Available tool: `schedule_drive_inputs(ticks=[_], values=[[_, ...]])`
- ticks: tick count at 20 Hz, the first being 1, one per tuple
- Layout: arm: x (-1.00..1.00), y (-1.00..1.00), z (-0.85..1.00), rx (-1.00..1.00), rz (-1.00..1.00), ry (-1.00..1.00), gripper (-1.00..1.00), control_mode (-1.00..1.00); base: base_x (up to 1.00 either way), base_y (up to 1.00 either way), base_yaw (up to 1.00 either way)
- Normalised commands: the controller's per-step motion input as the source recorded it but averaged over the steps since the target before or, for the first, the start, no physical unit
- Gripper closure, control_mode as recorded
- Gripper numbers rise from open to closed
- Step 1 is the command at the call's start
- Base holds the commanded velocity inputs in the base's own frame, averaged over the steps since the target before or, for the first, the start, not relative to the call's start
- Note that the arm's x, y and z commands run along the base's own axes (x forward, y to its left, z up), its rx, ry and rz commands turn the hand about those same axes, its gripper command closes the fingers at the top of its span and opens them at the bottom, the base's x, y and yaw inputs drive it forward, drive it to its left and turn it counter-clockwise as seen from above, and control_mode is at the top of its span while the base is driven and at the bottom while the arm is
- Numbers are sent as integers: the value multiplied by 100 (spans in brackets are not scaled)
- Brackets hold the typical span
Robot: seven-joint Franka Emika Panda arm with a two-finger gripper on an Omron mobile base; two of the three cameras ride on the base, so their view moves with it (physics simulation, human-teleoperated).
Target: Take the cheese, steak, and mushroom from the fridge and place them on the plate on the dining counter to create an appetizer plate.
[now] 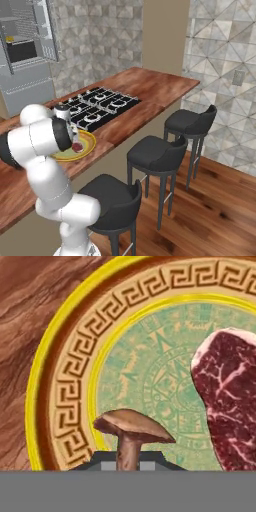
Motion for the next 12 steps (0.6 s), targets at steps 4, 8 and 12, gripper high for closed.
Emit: schedule_drive_inputs(ticks=[4,8,12], values=[[50,26,-71,-7,0,11,100,-100,0,0,0],[25,11,-12,-2,0,12,-100,-100,0,0,0],[0,-12,51,0,0,7,-100,-100,0,0,0]])
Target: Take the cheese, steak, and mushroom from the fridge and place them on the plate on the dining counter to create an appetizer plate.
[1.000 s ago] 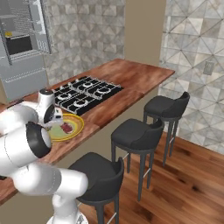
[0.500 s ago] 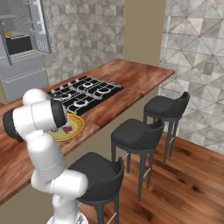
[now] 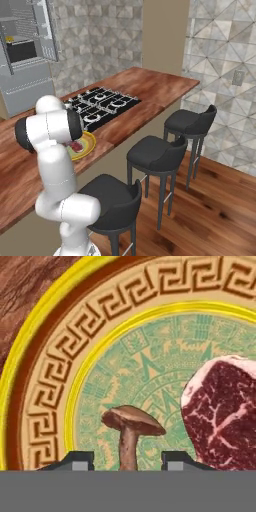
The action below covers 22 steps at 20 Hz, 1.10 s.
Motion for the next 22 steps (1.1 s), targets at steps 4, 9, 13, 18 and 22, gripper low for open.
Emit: schedule_drive_inputs(ticks=[4,9,13,18,22], values=[[-35,-36,55,0,-1,1,-100,-100,0,0,0],[-78,-48,65,0,-2,-6,-100,-100,0,0,0],[-100,-81,55,0,-9,-22,-100,-100,0,0,0],[-100,-91,83,0,-8,-9,-100,-100,0,0,0],[-100,-67,93,0,-1,-6,-100,-100,0,0,0]])
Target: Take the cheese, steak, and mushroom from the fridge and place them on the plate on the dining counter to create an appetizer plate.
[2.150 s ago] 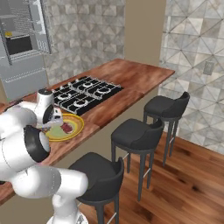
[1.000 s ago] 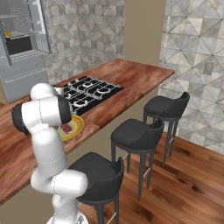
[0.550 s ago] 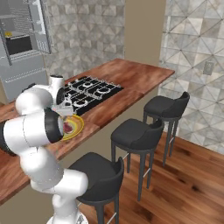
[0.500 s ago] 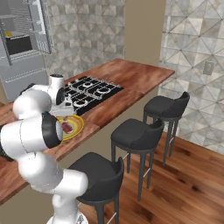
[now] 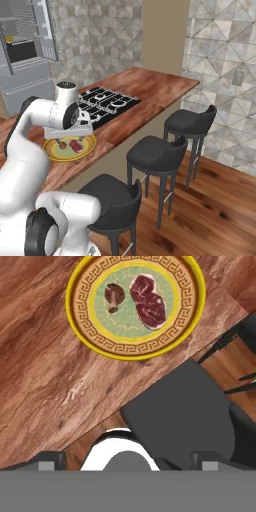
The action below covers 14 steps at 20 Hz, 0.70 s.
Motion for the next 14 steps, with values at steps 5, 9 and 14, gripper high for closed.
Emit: schedule_drive_inputs(ticks=[5,9,14], values=[[-100,-45,80,0,-6,-14,-100,-100,0,0,0],[-100,-29,49,0,-14,-21,-100,-100,0,0,0],[-60,-11,17,0,-9,-11,-100,100,-40,-4,-5]])
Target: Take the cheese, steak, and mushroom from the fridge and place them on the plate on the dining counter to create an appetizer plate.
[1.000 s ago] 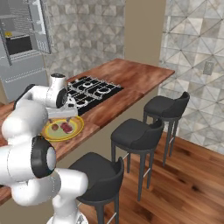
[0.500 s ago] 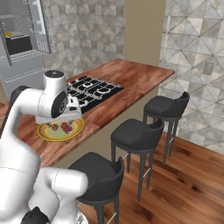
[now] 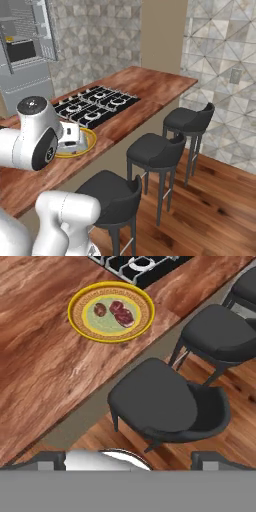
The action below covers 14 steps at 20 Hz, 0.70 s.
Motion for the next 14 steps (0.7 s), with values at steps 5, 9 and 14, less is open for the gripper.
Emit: schedule_drive_inputs(ticks=[5,9,14], values=[[0,0,0,0,0,0,-100,100,-100,-11,-7],[0,0,0,0,0,0,-100,100,-100,4,-5],[0,0,0,0,0,0,-100,100,-100,68,5]])
